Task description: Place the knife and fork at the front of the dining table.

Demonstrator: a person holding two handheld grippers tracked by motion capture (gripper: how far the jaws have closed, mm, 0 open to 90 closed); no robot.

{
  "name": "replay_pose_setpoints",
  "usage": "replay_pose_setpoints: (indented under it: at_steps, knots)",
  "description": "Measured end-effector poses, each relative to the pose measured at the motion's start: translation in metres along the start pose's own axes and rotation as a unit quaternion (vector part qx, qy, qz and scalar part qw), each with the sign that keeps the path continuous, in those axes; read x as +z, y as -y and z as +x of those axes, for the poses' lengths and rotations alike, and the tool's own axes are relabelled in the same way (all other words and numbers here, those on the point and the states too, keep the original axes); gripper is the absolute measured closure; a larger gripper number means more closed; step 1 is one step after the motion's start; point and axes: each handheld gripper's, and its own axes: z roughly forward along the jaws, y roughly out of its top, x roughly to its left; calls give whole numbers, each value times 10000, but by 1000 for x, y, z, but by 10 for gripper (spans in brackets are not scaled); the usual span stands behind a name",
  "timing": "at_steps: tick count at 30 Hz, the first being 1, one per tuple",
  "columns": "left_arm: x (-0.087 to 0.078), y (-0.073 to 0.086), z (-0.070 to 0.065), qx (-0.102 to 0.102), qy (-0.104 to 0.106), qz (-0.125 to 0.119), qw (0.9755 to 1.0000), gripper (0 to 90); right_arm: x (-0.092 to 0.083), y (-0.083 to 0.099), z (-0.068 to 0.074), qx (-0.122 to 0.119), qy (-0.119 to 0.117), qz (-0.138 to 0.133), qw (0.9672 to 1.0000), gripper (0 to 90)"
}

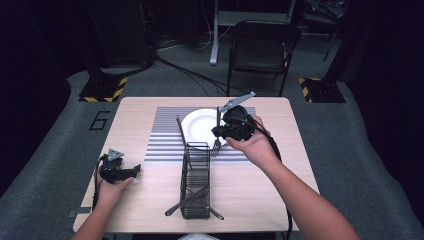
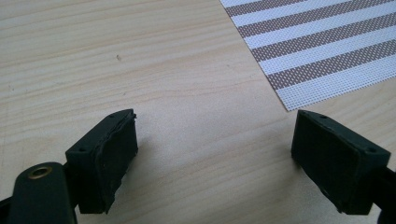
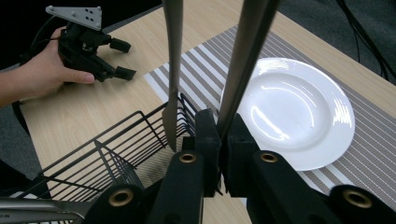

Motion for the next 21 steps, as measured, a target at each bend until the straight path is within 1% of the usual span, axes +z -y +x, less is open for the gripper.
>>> replay_pose_setpoints:
  at_steps: [1,7,11,21]
  knots:
    - [0,0,0,2,1,1,10000,142,-1,1,-2,-19,17,18,10000,867]
    - [0,0,0,3,0,3,10000,143,1,8,-12,79,161,45,9998,867]
    - [0,0,0,1,0,1,10000,143,5,15,-19,190,219,77,9995,867]
    - [0,0,0,4,0,3,10000,143,17,33,-36,338,424,182,9984,868]
